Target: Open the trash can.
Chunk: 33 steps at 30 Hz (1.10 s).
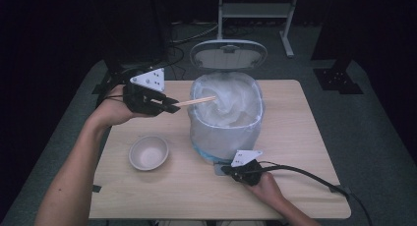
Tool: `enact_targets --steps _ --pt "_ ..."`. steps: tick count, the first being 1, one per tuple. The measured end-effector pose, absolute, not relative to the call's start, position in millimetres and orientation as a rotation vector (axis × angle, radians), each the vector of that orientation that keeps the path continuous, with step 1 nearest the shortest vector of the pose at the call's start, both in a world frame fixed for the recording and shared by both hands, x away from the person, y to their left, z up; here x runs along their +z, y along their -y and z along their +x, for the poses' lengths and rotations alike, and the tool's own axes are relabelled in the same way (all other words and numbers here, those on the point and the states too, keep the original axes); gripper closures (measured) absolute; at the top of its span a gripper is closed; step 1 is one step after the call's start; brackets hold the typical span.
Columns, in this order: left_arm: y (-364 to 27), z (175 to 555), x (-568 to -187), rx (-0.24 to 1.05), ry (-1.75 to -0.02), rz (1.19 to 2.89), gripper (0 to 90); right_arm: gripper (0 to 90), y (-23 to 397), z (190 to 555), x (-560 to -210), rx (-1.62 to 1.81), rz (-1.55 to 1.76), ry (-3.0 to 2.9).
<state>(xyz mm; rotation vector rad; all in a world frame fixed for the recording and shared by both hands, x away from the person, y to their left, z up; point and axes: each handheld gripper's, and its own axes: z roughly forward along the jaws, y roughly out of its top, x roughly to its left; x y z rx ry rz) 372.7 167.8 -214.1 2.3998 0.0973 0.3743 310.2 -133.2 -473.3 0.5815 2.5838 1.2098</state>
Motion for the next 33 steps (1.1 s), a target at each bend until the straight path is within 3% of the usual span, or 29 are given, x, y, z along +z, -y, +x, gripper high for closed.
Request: enact_targets --steps 33 --pt "-113 391 -200 0.370 -0.086 2.410 79.7 90.0 133 310 -474 1.216 0.575 -2.582"
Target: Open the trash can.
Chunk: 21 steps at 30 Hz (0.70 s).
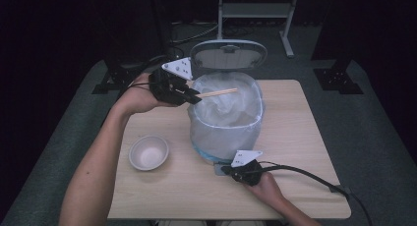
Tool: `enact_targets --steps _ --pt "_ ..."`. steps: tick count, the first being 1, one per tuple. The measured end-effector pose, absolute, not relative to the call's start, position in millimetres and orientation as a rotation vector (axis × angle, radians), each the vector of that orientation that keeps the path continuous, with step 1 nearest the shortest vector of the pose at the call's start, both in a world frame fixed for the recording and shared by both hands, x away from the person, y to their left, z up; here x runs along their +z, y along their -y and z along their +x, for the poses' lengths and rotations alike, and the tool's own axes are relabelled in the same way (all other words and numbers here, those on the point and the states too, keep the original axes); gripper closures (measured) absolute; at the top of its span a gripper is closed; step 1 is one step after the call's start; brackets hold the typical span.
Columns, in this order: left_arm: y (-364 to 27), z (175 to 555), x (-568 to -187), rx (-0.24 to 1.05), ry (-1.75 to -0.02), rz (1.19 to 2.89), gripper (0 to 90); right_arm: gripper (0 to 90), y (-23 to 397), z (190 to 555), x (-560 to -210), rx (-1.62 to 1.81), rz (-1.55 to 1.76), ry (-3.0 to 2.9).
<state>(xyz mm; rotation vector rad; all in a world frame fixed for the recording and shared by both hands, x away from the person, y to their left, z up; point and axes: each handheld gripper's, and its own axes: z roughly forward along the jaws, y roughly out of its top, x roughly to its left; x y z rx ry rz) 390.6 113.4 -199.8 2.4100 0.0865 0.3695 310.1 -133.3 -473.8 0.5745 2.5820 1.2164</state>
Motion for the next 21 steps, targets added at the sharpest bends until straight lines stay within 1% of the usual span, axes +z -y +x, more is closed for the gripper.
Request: enact_targets --steps 16,21 --pt "-87 396 -202 0.362 -0.092 2.415 79.7 90.0 134 310 -474 1.215 0.571 -2.580" --pt "-83 398 -204 0.367 -0.137 2.394 79.7 90.0 134 310 -474 1.216 0.570 -2.580"
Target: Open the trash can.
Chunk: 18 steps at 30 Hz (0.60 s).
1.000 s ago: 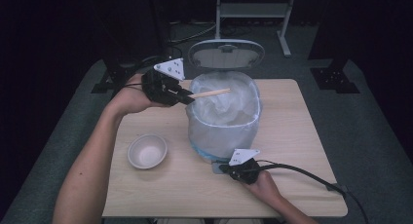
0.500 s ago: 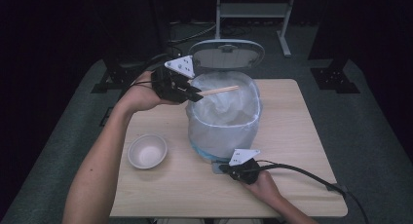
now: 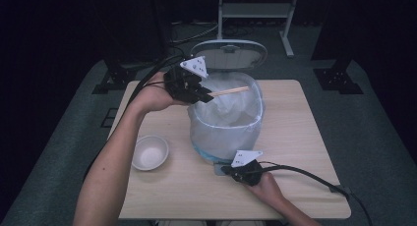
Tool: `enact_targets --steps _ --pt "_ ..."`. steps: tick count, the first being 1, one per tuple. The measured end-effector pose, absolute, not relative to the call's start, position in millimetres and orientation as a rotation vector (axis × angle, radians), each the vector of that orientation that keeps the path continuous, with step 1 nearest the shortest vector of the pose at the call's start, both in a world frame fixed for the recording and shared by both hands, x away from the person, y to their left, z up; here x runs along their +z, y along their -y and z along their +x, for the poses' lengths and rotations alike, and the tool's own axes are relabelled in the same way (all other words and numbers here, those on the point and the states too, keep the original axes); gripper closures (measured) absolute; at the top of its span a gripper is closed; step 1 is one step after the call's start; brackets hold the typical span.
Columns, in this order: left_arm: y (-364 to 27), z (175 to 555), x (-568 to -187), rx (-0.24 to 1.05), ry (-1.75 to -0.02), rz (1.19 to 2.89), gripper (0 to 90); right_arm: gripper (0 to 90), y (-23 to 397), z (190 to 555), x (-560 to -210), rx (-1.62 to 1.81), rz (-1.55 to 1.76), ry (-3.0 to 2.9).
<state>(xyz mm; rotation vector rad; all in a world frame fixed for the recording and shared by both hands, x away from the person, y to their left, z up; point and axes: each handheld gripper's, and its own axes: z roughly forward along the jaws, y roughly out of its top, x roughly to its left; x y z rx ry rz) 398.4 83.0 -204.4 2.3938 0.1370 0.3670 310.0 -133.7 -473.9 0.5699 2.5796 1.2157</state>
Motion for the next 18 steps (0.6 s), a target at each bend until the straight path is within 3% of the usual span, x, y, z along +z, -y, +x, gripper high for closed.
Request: enact_targets --steps 12,18 --pt "-63 400 -205 0.396 -0.189 2.379 79.6 90.0 134 310 -474 1.221 0.570 -2.578" --pt "-69 395 -200 0.388 -0.187 2.350 72.0 90.0 134 310 -474 1.221 0.570 -2.577"
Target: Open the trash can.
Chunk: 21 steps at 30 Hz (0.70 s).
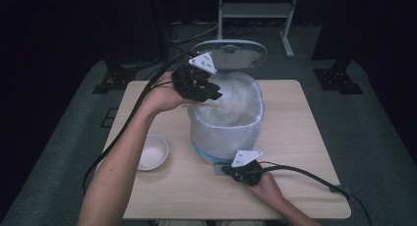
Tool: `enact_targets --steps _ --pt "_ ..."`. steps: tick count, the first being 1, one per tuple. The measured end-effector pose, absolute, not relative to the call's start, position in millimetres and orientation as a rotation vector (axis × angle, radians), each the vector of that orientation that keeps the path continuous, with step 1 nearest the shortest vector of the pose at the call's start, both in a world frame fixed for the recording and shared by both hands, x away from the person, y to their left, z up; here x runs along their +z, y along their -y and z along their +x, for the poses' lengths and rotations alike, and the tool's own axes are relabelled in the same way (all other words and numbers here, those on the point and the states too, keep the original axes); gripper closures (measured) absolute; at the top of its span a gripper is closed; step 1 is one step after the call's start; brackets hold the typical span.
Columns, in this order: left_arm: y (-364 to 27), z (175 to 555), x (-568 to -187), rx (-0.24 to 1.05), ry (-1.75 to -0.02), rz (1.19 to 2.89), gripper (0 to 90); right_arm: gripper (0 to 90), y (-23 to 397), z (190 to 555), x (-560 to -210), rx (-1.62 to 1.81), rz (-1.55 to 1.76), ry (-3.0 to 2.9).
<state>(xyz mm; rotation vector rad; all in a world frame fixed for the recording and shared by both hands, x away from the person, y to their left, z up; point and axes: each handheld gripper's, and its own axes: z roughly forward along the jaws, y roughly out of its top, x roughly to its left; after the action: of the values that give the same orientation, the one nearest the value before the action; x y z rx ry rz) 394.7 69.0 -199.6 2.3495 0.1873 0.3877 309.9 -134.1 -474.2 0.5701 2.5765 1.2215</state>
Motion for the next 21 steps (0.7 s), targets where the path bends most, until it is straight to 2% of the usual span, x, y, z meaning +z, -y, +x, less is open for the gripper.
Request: enact_targets --steps 5,21 --pt "-75 386 -196 0.377 -0.149 2.338 67.8 89.9 134 309 -474 1.222 0.573 -2.573" --pt "-110 377 -207 0.365 -0.160 2.305 67.3 90.0 131 307 -475 1.179 0.592 -2.499"
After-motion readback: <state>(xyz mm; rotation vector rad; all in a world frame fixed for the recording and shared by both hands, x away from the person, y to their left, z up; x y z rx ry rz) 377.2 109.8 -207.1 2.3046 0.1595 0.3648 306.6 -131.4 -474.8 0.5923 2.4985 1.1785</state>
